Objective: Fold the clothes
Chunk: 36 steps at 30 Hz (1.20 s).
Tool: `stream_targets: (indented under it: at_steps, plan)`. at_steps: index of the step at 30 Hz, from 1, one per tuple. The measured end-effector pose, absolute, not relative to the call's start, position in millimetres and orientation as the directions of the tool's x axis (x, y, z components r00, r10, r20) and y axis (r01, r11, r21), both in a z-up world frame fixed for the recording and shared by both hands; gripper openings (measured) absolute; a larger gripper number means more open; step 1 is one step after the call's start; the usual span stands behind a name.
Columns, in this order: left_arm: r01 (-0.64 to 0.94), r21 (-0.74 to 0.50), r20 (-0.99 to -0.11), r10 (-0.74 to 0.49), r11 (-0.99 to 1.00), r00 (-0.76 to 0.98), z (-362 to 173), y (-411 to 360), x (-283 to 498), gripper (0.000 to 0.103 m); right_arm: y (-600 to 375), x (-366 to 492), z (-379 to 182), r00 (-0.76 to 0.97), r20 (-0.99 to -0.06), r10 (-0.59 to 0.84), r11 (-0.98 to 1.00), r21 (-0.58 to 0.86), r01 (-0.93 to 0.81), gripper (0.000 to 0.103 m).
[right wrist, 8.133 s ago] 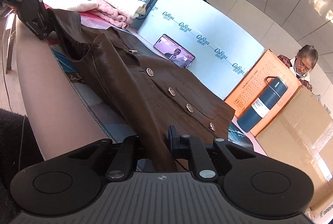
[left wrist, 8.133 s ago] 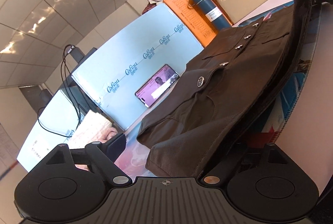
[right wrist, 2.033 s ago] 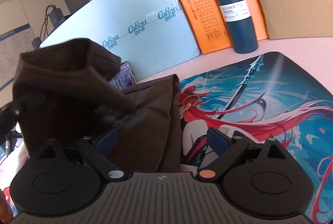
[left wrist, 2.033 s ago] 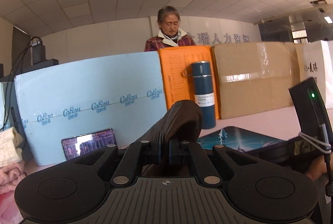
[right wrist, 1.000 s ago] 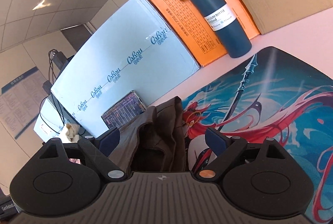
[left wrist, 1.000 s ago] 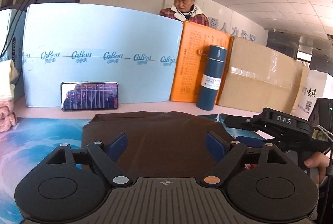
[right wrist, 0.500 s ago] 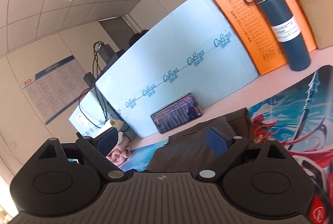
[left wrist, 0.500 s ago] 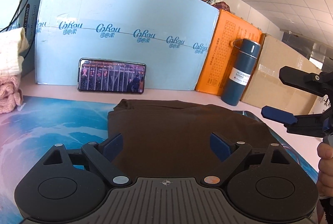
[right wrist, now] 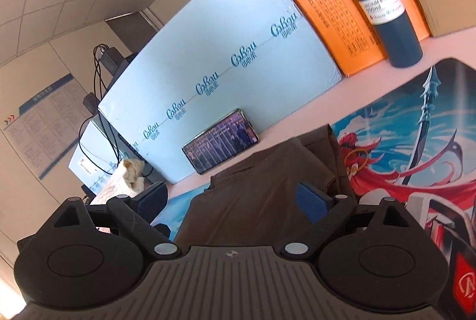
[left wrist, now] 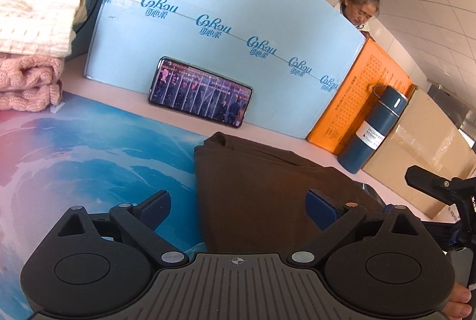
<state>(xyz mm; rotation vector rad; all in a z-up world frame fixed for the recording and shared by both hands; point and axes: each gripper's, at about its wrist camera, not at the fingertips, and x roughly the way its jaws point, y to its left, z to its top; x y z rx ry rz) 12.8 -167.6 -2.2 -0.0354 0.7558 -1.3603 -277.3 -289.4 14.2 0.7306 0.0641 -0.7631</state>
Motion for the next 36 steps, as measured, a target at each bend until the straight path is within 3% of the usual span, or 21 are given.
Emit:
stream_targets:
  at_steps: [2,12,19,24,29,36]
  plan:
    - [0.847,-0.458,-0.483,-0.875,0.270,0.018,-5.1,-169.0,16.4,0.099,-287.4,-282.2,17.9,0.702,-0.300,-0.646,0.485,0.549,0.681,0.100]
    - [0.838,-0.451,-0.525,-0.851,0.305,0.027,-12.3,-175.8,17.9,0.100,-309.6,-273.1,-26.7,0.558,-0.504,-0.659,0.361,0.439,0.823,0.100]
    - [0.891,-0.367,-0.535,-0.844,0.267,0.033,-13.7,-180.3,1.4,0.102,-307.9,-270.8,-32.7,0.585,-0.489,-0.647,0.389,0.448,0.805,0.103]
    - [0.898,-0.375,-0.538,-0.843,0.229,-0.009,-13.6,-180.7,0.6,0.103,-306.3,-273.1,-32.6,0.635,-0.471,-0.613,0.413,0.494,0.765,0.103]
    - [0.812,-0.576,-0.478,-0.844,0.092,-0.243,-16.1,-178.7,12.1,0.103,-307.4,-275.5,-32.7,0.672,-0.459,-0.582,0.428,0.530,0.732,0.103]
    - [0.718,-0.696,-0.404,-0.839,0.024,-0.364,-21.7,-176.8,15.6,0.103,-310.1,-280.9,-35.5,0.790,-0.399,-0.466,0.442,0.668,0.598,0.103]
